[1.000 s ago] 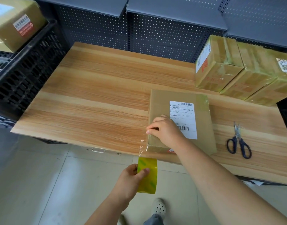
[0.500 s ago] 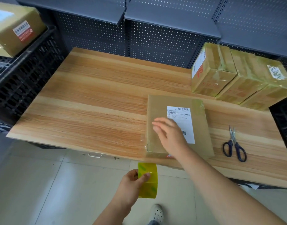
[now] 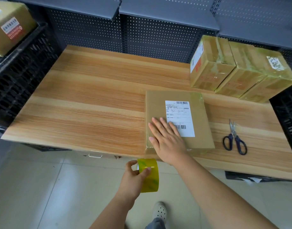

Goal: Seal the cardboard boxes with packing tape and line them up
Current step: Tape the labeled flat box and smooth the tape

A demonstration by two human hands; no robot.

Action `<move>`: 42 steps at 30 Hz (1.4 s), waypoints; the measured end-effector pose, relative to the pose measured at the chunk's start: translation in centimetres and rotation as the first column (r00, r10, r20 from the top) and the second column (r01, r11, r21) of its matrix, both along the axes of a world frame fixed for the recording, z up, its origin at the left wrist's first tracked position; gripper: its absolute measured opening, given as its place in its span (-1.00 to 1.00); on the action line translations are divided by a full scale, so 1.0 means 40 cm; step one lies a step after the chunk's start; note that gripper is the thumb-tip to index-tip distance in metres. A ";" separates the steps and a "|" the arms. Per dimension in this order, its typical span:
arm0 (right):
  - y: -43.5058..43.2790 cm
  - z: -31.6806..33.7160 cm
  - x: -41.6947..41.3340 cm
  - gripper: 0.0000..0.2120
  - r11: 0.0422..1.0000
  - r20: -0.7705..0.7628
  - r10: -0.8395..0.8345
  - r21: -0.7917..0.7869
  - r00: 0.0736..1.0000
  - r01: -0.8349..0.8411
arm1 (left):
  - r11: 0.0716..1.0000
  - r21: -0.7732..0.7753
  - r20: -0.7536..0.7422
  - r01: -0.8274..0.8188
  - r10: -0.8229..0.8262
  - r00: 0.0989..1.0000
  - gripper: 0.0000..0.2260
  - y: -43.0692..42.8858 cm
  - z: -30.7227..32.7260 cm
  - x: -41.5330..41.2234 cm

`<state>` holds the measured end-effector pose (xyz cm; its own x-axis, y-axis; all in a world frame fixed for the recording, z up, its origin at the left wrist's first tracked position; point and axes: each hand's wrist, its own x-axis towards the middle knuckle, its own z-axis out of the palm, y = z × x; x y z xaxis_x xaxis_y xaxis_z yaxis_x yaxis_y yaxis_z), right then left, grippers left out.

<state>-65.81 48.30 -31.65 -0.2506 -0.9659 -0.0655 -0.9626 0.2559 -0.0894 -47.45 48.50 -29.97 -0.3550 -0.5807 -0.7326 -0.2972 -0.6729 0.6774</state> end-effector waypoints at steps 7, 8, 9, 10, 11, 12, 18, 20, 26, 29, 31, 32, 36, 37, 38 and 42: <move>0.004 -0.002 -0.005 -0.42 1.000 -0.004 0.002 -0.016 1.000 -0.002 | 0.996 0.088 -0.062 0.035 -0.029 0.998 -0.51 -0.027 -0.012 -0.008; 0.004 -0.002 -0.006 -0.42 1.000 -0.005 0.001 -0.015 1.000 -0.001 | 0.995 0.095 -0.061 0.042 -0.037 0.997 -0.50 -0.028 -0.013 -0.007; 0.003 -0.002 -0.007 -0.42 1.000 -0.006 0.000 -0.016 1.000 0.000 | 0.994 0.103 -0.060 0.049 -0.043 0.997 -0.51 -0.030 -0.011 -0.007; 0.003 -0.002 -0.008 -0.43 1.000 -0.005 0.003 -0.018 1.000 -0.003 | 0.993 0.108 -0.059 0.050 -0.044 0.997 -0.53 -0.031 -0.007 -0.007; 0.003 -0.002 -0.010 -0.43 1.000 0.001 0.007 -0.015 1.000 -0.007 | 0.993 0.112 -0.059 0.046 -0.040 0.997 -0.55 -0.032 -0.002 -0.008; 0.002 -0.001 -0.012 -0.43 1.000 0.005 0.009 -0.010 1.000 -0.009 | 0.993 0.113 -0.058 0.039 -0.033 0.998 -0.58 -0.032 0.003 -0.011; 0.001 -0.006 -0.031 -0.45 1.000 0.013 0.018 -0.004 1.000 -0.018 | 0.995 0.080 0.007 0.065 -0.066 0.998 -0.72 -0.021 0.013 -0.022; -0.003 -0.007 -0.037 -0.44 1.000 0.022 0.017 -0.020 1.000 -0.016 | 0.996 0.072 0.015 0.060 -0.061 0.998 -0.75 -0.015 0.010 -0.023; -0.009 0.066 -0.072 -0.43 1.000 0.304 -0.006 -0.016 0.953 0.011 | 0.998 -0.027 -0.044 0.062 -0.063 0.997 -0.76 -0.011 0.015 -0.022; 0.088 0.090 -0.180 -0.54 0.830 0.545 -0.227 -0.325 0.807 0.453 | 0.999 -0.040 -0.042 0.036 -0.038 0.998 -0.77 -0.006 0.012 -0.025; 0.195 0.051 -0.315 -0.68 0.498 0.583 -0.556 -0.339 0.593 0.799 | 0.999 -0.045 -0.025 0.018 -0.019 0.999 -0.78 0.000 0.007 -0.034; 0.247 0.021 -0.386 -0.73 0.365 0.559 -0.679 -0.305 0.475 0.880 | 0.999 -0.045 -0.022 0.013 -0.014 1.000 -0.77 0.002 0.006 -0.040; 0.335 -0.083 -0.546 -0.68 0.372 0.326 -0.872 -0.042 0.364 0.927 | 0.999 -0.040 0.001 -0.021 0.021 1.000 -0.79 0.012 0.000 -0.065; 0.335 -0.102 -0.563 -0.64 0.368 0.279 -0.896 0.029 0.346 0.929 | 0.998 -0.044 0.008 -0.035 0.035 0.999 -0.82 0.014 0.000 -0.071; 0.332 -0.110 -0.572 -0.61 0.356 0.229 -0.917 0.095 0.327 0.930 | 0.997 -0.053 0.017 -0.050 0.051 0.999 -0.86 0.015 -0.004 -0.075; 0.324 -0.123 -0.598 -0.51 0.357 0.114 -0.934 0.231 0.339 0.905 | 0.993 -0.063 0.041 -0.099 0.102 0.994 -0.92 0.023 -0.012 -0.088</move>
<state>-89.72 61.24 -36.57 -0.9423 -0.1125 -0.3154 -0.0722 0.9880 -0.1367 -50.97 49.42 -30.46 -0.2606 -0.6555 -0.7088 -0.2610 -0.6591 0.7054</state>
